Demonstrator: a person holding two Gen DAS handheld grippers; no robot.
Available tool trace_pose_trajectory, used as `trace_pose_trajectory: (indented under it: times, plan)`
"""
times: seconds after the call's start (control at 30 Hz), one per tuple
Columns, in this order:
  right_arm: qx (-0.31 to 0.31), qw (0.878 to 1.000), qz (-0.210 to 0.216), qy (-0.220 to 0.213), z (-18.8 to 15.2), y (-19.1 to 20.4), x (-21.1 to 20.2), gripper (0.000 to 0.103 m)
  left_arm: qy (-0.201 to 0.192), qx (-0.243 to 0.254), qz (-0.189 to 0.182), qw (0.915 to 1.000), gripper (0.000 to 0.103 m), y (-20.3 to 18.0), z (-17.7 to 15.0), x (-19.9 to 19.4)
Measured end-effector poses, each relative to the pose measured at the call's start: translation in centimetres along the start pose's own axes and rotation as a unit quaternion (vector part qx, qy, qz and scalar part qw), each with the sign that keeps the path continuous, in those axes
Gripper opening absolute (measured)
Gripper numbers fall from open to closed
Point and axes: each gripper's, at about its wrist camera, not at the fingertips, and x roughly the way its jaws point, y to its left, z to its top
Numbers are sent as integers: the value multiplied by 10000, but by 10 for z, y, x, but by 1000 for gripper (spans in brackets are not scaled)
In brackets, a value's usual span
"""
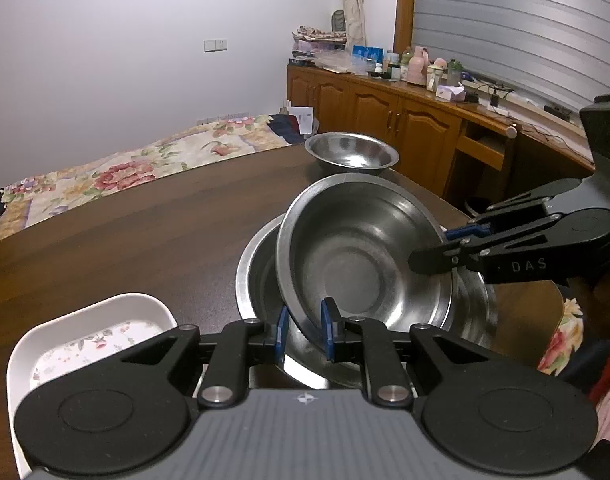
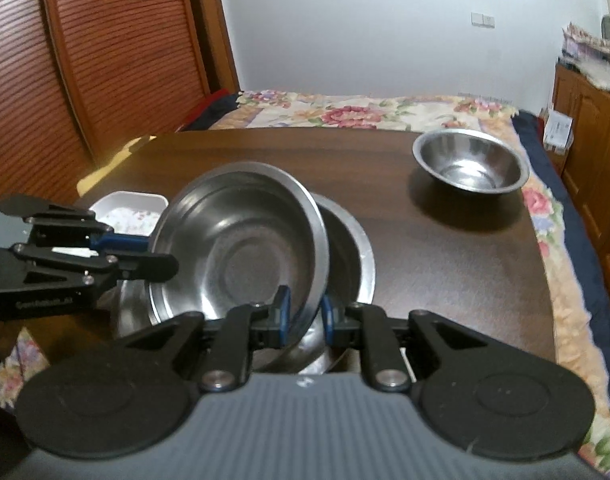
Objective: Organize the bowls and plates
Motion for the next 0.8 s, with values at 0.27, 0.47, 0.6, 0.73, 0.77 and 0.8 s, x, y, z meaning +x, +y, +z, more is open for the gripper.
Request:
trace_pose_trajectory:
  times: [0.27, 0.47, 0.6, 0.73, 0.77, 0.8]
  plan:
    - [-348, 9992, -192, -19, 1, 7, 2, 16, -47, 131, 108, 9998, 19, -1, -1, 2]
    - [-835, 9959, -300, 167, 5, 16, 3, 18, -70, 144, 138, 9998, 18, 1, -2, 3]
    - [-898, 9953, -235, 265, 7, 16, 2, 18, -75, 178, 170, 9997, 18, 0, -3, 2]
    - [-935, 9950, -191, 303, 9, 15, 1, 17, -85, 180, 195, 9996, 18, -1, -3, 3]
    - [-909, 9953, -174, 299, 8, 15, 1, 17, -84, 174, 194, 9996, 18, -1, -3, 3]
    - [-871, 9957, -156, 287, 8, 15, 1, 17, -81, 173, 190, 9996, 18, -1, -3, 3]
